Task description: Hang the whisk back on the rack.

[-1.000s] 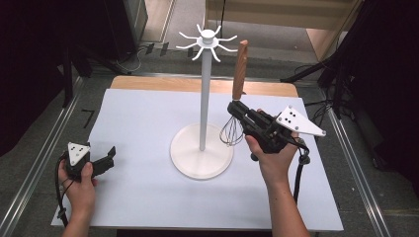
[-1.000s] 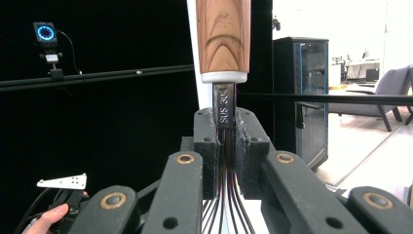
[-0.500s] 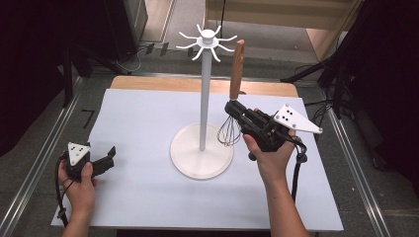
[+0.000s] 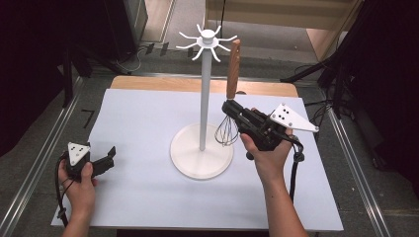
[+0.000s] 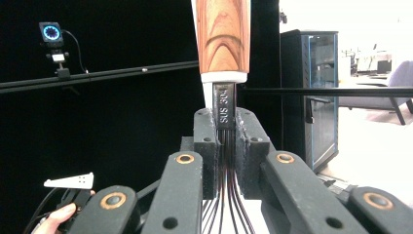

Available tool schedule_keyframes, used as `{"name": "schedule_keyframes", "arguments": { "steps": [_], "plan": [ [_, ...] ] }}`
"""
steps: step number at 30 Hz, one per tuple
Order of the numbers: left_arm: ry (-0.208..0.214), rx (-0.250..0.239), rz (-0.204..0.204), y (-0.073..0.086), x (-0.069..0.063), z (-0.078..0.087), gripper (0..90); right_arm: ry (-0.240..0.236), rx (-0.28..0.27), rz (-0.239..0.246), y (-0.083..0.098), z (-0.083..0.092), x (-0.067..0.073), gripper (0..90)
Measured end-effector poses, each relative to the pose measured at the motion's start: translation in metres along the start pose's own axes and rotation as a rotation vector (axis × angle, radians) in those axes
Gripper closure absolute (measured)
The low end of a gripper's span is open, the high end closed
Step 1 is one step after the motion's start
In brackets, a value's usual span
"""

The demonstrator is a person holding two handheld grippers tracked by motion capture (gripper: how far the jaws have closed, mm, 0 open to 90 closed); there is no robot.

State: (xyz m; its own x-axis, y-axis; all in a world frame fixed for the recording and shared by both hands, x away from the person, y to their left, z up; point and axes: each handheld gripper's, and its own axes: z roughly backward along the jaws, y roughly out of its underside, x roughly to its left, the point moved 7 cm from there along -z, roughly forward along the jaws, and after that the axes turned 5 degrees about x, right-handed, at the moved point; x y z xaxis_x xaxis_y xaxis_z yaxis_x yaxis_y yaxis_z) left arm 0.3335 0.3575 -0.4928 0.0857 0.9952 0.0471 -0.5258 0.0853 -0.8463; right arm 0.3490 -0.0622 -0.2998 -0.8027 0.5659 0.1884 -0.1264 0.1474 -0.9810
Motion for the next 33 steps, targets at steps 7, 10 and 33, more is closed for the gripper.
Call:
{"name": "schedule_keyframes", "arguments": {
  "steps": [7,10,33],
  "plan": [
    [0.000,0.001,0.000,0.0000,0.0001,0.0000,14.9,0.000,0.004,0.004,0.0024,-0.0037,0.0006,82.8],
    [0.000,0.001,0.000,0.0000,0.0001,0.0000,14.8,-0.001,0.006,0.000,0.0033,-0.0044,0.0004,82.8],
    [0.000,0.002,-0.001,0.0001,0.0000,-0.0002,14.9,-0.002,0.019,0.009,0.0062,-0.0087,-0.0023,82.8]
  ]
}}
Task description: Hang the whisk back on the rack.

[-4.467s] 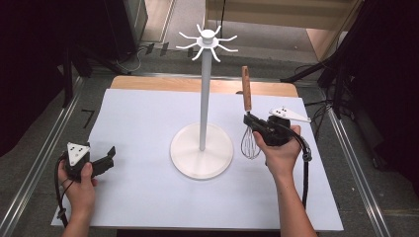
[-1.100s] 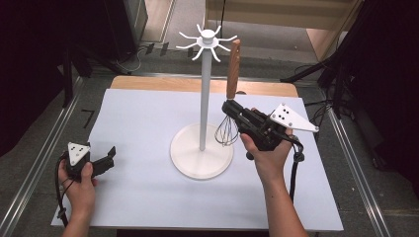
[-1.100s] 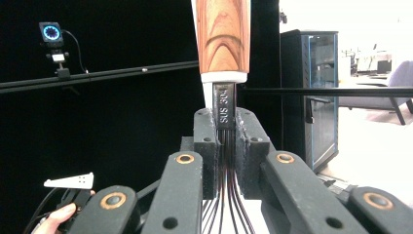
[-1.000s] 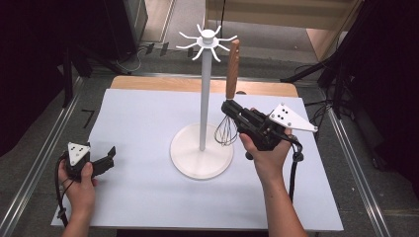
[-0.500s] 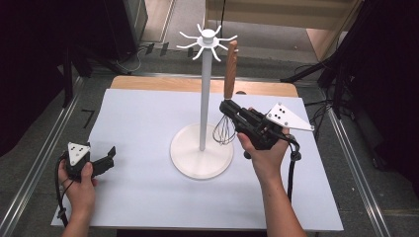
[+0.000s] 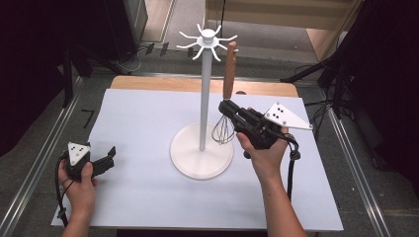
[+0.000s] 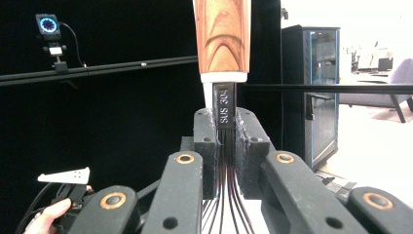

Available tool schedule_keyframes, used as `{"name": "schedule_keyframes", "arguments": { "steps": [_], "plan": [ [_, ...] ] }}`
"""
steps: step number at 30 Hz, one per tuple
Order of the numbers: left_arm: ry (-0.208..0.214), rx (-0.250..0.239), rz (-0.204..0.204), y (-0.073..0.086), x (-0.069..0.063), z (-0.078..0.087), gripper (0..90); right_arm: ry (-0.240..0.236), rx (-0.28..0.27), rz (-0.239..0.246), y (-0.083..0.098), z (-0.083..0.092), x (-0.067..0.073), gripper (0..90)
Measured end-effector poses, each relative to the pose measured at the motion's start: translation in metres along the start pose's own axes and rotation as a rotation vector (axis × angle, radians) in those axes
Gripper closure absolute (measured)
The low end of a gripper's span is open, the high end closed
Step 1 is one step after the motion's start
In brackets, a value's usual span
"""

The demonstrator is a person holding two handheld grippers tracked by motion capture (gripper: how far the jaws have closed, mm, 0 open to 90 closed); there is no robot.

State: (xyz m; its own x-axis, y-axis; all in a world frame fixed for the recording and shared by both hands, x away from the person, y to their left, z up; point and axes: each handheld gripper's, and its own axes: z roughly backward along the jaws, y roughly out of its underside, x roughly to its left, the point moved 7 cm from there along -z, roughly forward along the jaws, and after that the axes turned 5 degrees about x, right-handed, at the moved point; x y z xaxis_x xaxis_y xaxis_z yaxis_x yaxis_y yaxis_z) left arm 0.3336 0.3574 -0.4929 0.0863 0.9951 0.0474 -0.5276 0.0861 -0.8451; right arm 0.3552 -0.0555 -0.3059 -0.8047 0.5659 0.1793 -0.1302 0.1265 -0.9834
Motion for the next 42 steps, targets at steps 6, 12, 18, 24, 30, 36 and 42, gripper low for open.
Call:
{"name": "schedule_keyframes", "arguments": {
  "steps": [6,12,18,24,30,36,42],
  "plan": [
    [0.000,0.001,0.000,0.000,0.000,0.000,14.9,0.005,0.008,0.004,0.002,-0.003,-0.001,82.8],
    [0.001,0.001,0.000,0.000,0.000,0.000,14.9,0.013,0.004,0.016,0.004,-0.004,-0.002,82.8],
    [0.001,0.002,0.000,0.000,0.000,0.000,14.8,0.006,0.030,-0.017,0.003,-0.001,-0.001,72.0],
    [0.000,0.000,0.000,0.000,0.000,0.000,14.8,0.045,0.019,-0.027,-0.001,0.004,-0.001,41.7],
    [-0.001,0.001,-0.003,0.000,0.000,0.000,14.8,0.097,0.021,-0.024,0.001,0.012,-0.008,31.5],
    [-0.001,0.000,-0.001,0.000,0.000,0.000,14.9,0.167,0.031,-0.021,0.007,0.021,-0.022,28.5],
    [-0.004,0.003,-0.005,0.000,0.000,0.000,14.9,0.221,0.057,0.007,0.015,0.029,-0.031,28.4]
  ]
}}
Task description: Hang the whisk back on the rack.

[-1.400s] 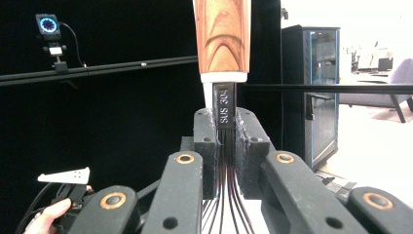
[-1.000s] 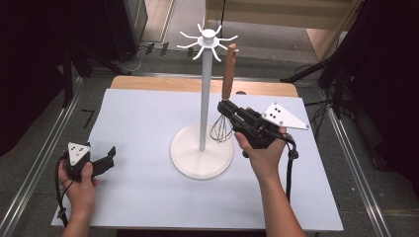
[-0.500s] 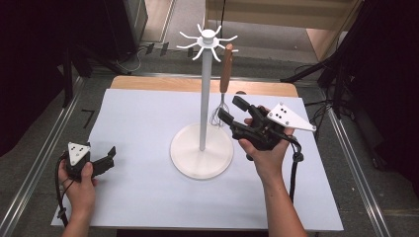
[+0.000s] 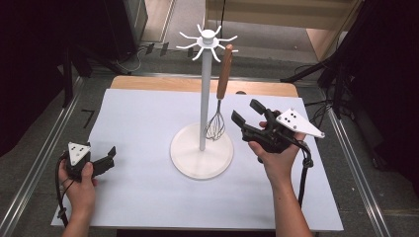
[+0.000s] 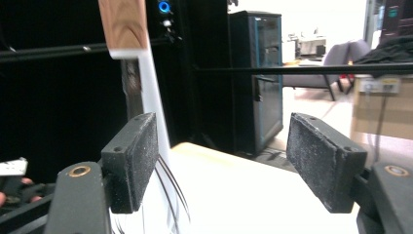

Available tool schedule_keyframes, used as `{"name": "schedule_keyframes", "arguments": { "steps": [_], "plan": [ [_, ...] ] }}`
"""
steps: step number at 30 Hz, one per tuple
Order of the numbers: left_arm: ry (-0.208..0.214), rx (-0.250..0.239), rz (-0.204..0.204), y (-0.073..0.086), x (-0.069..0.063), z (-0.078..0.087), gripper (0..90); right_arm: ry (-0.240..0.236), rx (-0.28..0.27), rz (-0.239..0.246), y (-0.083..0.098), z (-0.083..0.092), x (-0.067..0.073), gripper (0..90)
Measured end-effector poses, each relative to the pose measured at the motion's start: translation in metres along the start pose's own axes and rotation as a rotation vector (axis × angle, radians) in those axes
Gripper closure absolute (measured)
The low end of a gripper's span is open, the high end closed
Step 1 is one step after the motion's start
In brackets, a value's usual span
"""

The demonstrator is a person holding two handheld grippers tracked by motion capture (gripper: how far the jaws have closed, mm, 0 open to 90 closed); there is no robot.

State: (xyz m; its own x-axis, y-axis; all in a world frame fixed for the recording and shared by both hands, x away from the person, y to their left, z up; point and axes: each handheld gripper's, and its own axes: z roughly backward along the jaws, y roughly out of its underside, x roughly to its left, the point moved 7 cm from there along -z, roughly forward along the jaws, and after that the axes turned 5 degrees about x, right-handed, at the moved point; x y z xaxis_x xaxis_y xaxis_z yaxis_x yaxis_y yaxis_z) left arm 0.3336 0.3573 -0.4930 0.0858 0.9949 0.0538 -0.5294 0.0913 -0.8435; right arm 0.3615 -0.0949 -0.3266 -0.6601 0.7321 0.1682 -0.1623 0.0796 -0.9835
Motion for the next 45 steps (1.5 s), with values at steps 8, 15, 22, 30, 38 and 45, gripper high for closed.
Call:
{"name": "schedule_keyframes", "arguments": {
  "steps": [8,15,22,30,38,45],
  "plan": [
    [0.000,0.000,0.000,0.000,0.000,0.000,14.9,0.053,0.030,0.002,0.015,0.008,-0.015,28.3],
    [0.000,-0.002,0.000,0.000,0.000,0.000,14.9,0.093,0.062,-0.003,0.031,0.018,-0.028,28.1],
    [-0.002,-0.001,-0.002,0.000,0.000,0.000,14.9,0.142,0.087,-0.023,0.049,0.029,-0.043,27.5],
    [-0.001,0.000,-0.003,0.000,-0.001,0.000,14.9,0.193,0.121,-0.023,0.070,0.038,-0.055,27.1],
    [-0.002,-0.002,-0.003,0.000,-0.001,0.000,15.0,0.229,0.160,-0.043,0.090,0.046,-0.068,26.1],
    [-0.002,-0.002,-0.004,0.000,-0.001,0.000,15.0,0.271,0.175,-0.060,0.106,0.057,-0.082,24.0]
  ]
}}
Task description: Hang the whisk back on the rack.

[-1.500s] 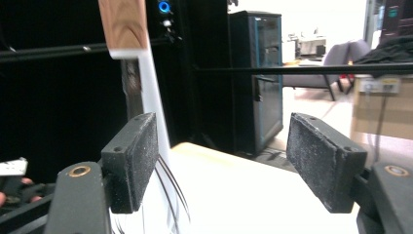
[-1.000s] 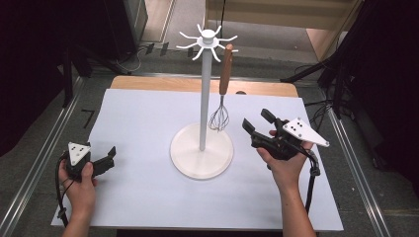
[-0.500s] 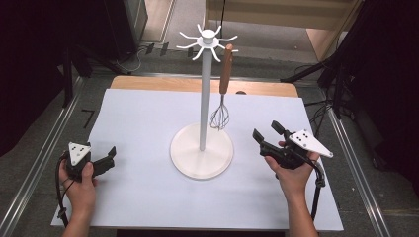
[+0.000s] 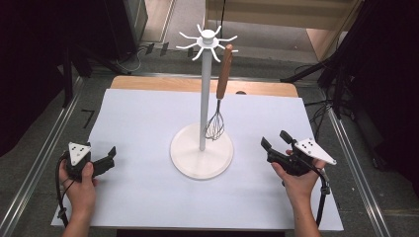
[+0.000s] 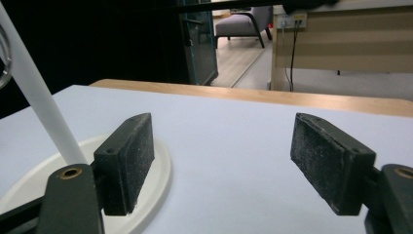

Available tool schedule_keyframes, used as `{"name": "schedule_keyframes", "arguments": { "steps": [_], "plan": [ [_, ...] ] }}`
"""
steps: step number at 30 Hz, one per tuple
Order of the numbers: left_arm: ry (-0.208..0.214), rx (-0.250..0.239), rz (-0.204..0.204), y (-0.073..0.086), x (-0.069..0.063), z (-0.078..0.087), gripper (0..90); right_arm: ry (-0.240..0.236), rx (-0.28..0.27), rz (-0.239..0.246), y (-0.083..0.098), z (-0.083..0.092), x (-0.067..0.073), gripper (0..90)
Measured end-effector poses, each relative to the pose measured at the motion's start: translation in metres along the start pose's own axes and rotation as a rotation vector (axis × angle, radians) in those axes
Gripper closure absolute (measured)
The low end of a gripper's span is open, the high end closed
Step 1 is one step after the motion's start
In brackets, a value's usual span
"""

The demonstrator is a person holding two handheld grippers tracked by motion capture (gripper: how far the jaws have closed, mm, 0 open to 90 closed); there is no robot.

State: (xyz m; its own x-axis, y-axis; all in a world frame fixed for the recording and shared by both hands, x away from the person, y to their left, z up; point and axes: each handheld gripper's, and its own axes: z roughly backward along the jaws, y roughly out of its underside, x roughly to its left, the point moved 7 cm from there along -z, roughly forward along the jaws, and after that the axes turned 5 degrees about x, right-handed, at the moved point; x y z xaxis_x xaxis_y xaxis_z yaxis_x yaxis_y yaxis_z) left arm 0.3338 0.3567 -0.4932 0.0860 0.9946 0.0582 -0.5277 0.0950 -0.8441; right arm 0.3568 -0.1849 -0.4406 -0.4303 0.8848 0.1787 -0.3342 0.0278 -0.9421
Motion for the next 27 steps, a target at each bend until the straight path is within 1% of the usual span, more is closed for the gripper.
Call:
{"name": "schedule_keyframes", "arguments": {
  "steps": [4,10,12,17,22,27],
  "plan": [
    [0.000,0.000,0.000,0.000,0.000,0.000,14.9,0.041,0.001,-0.018,0.010,0.004,-0.011,22.7],
    [0.001,0.000,0.001,0.000,0.000,0.000,15.0,0.085,0.002,-0.036,0.023,0.009,-0.027,21.8],
    [0.001,0.000,0.001,0.000,0.000,0.000,15.0,0.097,0.004,-0.050,0.027,0.011,-0.030,21.8],
    [0.002,-0.001,0.002,0.000,0.000,0.000,14.9,0.125,0.018,-0.049,0.034,0.014,-0.039,21.8],
    [0.001,0.000,0.001,0.000,0.000,0.000,15.0,0.151,0.034,-0.058,0.043,0.018,-0.048,22.0],
    [0.002,0.000,0.002,0.000,0.000,0.000,14.9,0.194,0.050,-0.057,0.052,0.022,-0.059,22.3]
  ]
}}
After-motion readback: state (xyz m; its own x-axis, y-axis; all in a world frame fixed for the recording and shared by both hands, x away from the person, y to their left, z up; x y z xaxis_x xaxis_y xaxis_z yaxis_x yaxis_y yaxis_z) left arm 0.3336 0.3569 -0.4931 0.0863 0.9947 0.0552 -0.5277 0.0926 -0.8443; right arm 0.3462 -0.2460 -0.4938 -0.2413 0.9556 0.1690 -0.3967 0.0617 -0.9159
